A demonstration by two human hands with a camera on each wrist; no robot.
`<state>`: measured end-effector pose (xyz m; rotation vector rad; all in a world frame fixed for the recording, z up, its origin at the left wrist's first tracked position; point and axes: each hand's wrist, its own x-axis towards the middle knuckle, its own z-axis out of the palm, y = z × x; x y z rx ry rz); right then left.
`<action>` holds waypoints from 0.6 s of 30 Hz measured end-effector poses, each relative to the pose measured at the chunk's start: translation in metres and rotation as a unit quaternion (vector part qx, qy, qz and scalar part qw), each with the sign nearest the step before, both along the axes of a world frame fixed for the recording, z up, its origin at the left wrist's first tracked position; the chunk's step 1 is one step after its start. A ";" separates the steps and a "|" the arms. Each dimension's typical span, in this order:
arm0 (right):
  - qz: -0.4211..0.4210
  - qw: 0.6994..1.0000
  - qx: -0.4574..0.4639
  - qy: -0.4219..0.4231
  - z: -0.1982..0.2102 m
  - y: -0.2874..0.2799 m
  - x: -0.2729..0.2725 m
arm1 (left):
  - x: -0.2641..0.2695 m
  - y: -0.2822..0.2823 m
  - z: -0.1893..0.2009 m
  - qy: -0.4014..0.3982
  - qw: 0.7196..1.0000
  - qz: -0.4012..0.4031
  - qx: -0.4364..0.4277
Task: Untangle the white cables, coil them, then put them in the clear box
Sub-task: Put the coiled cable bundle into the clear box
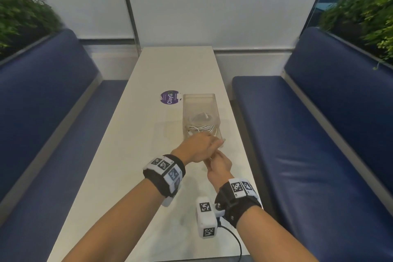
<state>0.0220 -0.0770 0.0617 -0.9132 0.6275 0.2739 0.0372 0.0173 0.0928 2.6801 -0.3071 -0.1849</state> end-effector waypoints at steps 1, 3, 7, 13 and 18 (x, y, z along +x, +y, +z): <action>0.008 1.000 -0.007 -0.003 0.001 0.000 0.001 | 0.001 0.004 0.002 -0.022 0.999 -0.003 -0.023; 0.020 1.000 -0.012 -0.012 0.006 -0.001 0.000 | 0.000 0.010 0.004 -0.111 0.994 0.013 -0.006; 0.022 0.999 -0.028 -0.009 0.000 0.002 0.003 | -0.009 0.007 -0.005 -0.112 0.987 0.048 0.102; 0.017 0.999 -0.033 -0.017 -0.008 0.010 0.008 | 0.003 0.012 -0.015 -0.001 0.995 0.098 0.028; -0.009 0.999 0.012 -0.035 -0.007 0.012 0.014 | -0.003 0.024 -0.009 -0.205 0.973 0.105 0.007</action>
